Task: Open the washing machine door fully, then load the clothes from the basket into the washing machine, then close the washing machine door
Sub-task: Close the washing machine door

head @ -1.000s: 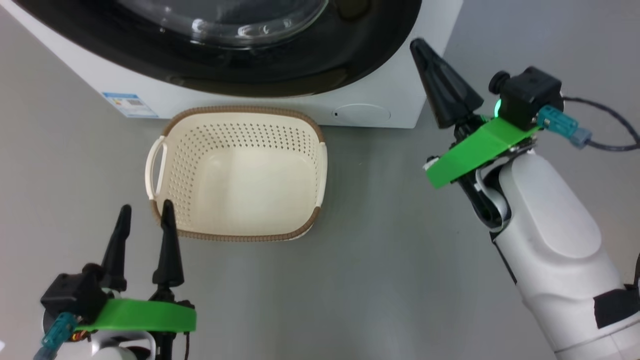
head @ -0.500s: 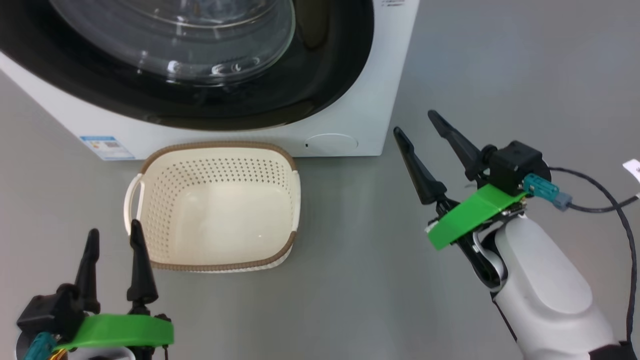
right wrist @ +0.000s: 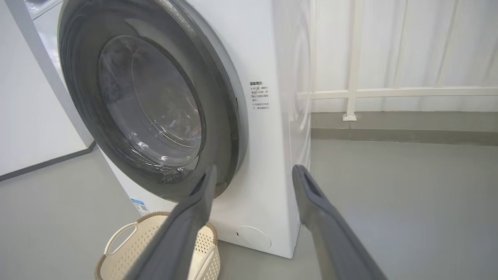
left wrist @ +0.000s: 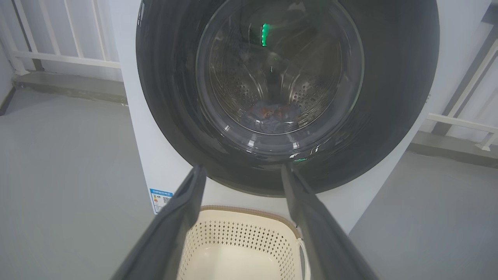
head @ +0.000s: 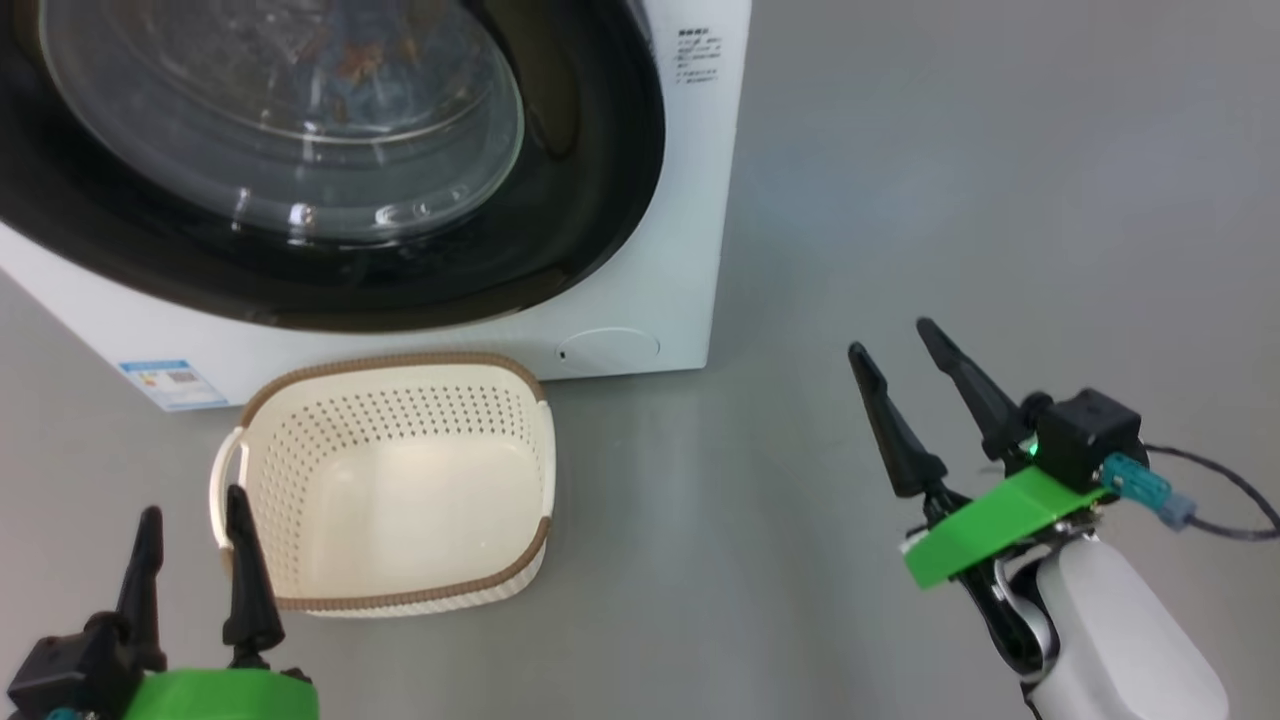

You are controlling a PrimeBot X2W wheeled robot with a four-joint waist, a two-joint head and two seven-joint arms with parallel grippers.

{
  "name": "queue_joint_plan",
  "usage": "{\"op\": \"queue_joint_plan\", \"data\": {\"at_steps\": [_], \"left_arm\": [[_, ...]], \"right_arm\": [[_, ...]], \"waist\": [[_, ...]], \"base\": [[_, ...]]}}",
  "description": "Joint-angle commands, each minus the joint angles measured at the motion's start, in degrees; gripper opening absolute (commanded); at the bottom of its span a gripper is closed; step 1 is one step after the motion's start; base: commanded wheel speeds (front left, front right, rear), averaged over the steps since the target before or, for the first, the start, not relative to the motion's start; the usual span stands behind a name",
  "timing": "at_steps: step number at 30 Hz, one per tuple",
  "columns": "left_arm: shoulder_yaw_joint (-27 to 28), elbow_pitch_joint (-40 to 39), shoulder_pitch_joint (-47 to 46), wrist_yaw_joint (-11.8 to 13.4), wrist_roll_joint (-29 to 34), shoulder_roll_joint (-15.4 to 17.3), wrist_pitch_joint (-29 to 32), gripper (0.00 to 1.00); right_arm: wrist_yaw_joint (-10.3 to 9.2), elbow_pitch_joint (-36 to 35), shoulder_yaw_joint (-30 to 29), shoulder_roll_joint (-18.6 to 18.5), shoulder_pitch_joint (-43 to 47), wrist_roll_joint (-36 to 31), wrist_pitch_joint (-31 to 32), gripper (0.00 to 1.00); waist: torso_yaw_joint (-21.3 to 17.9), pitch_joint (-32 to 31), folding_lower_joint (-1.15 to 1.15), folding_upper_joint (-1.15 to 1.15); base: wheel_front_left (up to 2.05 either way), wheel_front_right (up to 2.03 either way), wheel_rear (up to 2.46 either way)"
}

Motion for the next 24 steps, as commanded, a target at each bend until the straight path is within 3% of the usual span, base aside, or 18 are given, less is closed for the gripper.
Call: {"op": "queue_joint_plan", "data": {"at_steps": [1,24], "left_arm": [[2.34,-1.21,0.36,-0.19,0.60,0.76,-0.37,1.00],[3.36,-2.18,8.54,0.93,2.33,0.76,-0.37,1.00]], "right_arm": [[-0.33,-2.23,0.68,-0.24,1.68,-1.33,-0.27,1.00],[-0.33,-10.63,-10.32,3.66,19.37,-7.79,-0.27,1.00]], "waist": [[-1.33,-1.82,0.00,0.00],[-4.19,-8.36,0.00,0.00]], "base": [[0.00,0.00,0.00],[0.00,0.00,0.00]]}}
